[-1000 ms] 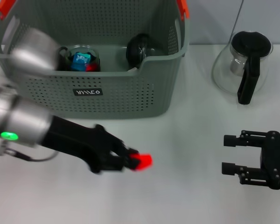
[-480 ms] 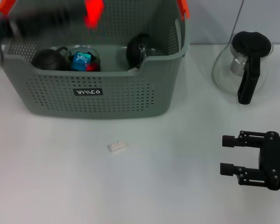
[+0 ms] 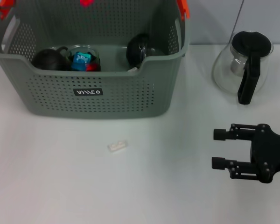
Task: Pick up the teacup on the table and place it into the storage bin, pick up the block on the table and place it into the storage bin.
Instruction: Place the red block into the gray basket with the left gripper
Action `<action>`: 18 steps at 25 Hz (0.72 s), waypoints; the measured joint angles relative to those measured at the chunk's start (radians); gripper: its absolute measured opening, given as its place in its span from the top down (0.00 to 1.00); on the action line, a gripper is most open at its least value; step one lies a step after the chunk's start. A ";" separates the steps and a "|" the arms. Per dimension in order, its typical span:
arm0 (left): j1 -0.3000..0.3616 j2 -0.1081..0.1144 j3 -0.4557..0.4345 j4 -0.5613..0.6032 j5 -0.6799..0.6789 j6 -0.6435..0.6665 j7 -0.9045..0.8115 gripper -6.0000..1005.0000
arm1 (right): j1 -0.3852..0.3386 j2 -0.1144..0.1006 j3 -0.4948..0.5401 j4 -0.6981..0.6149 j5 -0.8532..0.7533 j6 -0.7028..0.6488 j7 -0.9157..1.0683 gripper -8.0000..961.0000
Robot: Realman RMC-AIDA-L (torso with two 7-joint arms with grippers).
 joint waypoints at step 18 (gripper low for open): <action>-0.065 -0.125 0.205 -0.181 0.500 -0.372 -0.184 0.66 | 0.014 0.009 0.002 -0.006 0.000 0.002 -0.002 0.27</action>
